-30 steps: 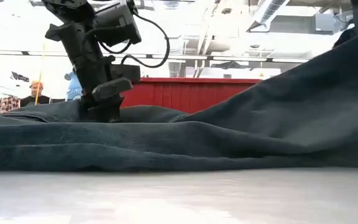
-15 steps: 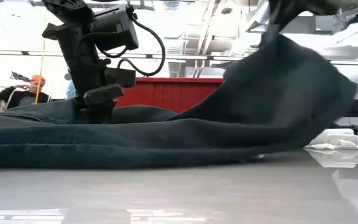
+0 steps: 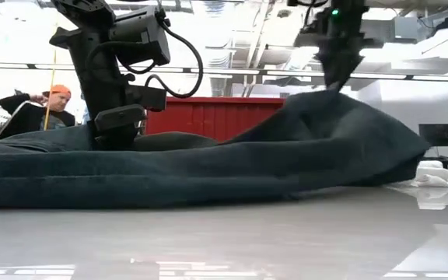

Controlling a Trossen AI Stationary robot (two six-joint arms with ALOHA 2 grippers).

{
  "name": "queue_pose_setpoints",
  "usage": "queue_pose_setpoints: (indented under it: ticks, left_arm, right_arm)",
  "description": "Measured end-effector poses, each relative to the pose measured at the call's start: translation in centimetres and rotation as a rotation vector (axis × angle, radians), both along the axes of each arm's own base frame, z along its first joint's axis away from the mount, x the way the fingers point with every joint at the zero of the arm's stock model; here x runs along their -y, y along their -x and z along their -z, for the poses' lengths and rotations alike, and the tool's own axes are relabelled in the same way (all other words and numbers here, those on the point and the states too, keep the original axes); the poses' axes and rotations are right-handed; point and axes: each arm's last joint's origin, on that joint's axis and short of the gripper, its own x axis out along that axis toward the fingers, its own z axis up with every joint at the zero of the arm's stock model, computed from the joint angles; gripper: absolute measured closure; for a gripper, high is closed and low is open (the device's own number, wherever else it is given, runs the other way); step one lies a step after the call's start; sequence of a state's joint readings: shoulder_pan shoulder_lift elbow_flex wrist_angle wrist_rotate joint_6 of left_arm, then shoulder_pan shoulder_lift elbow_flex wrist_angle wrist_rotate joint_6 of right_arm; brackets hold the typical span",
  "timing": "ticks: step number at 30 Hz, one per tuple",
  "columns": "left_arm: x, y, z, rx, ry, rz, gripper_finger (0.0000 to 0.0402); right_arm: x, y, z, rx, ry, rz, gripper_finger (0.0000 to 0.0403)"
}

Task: Fold laundry
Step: Fold the blue pants

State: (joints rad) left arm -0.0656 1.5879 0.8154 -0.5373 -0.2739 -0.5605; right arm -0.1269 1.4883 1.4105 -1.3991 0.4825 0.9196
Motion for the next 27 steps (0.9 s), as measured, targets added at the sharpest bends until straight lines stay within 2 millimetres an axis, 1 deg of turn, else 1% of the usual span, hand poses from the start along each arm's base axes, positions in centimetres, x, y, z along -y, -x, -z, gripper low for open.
queue_pose_setpoints:
  ticks: [3, 5, 7, 8, 10, 11, 12, 14, 18, 22, 27]
  left_arm:
    - [0.0, 0.1, 0.0, -0.012, -0.003, 0.010, 0.0401]
    - [0.0, 0.1, 0.0, -0.014, -0.002, 0.014, 0.0401]
    - [0.0, 0.1, 0.0, -0.016, -0.002, 0.016, 0.0401]
    - [0.0, 0.1, 0.0, -0.018, -0.002, 0.020, 0.0401]
    - [0.0, 0.1, 0.0, -0.022, -0.005, 0.029, 0.0401]
    - [0.0, 0.1, 0.0, -0.024, -0.006, 0.034, 0.0401]
    - [0.0, 0.1, 0.0, -0.026, -0.008, 0.040, 0.0401]
    - [0.0, 0.2, 0.1, -0.029, -0.009, 0.043, 0.0401]
    - [0.0, 0.2, 0.1, -0.030, -0.009, 0.044, 0.0401]
    - [0.0, 0.2, 0.1, -0.039, -0.009, 0.066, 0.0401]
    - [0.1, 0.2, 0.1, -0.044, 0.010, 0.074, 0.0401]
  right_arm:
    - [0.1, 1.7, -0.2, -0.123, -0.026, 0.050, 0.0221]
    - [-0.1, 2.4, -0.5, -0.092, -0.078, 0.094, 0.0194]
    - [-1.2, 3.1, -0.8, 0.011, -0.123, 0.097, 0.0173]
    - [-2.0, 3.4, -1.1, 0.056, -0.107, 0.098, 0.0166]
    - [-3.5, 4.9, -1.3, 0.079, -0.095, 0.133, 0.0159]
    - [-4.1, 5.5, -1.1, 0.077, -0.086, 0.164, 0.0158]
    - [-4.7, 6.1, -0.7, 0.084, -0.095, 0.186, 0.0158]
    - [-5.8, 7.3, 0.1, 0.176, -0.165, 0.259, 0.0158]
    - [-8.7, 7.8, 2.9, 0.328, -0.239, 0.364, 0.0158]
    - [-11.3, 8.1, 6.4, 0.323, -0.256, 0.470, 0.0158]
    - [-13.5, 9.0, 9.7, 0.254, -0.203, 0.613, 0.0158]
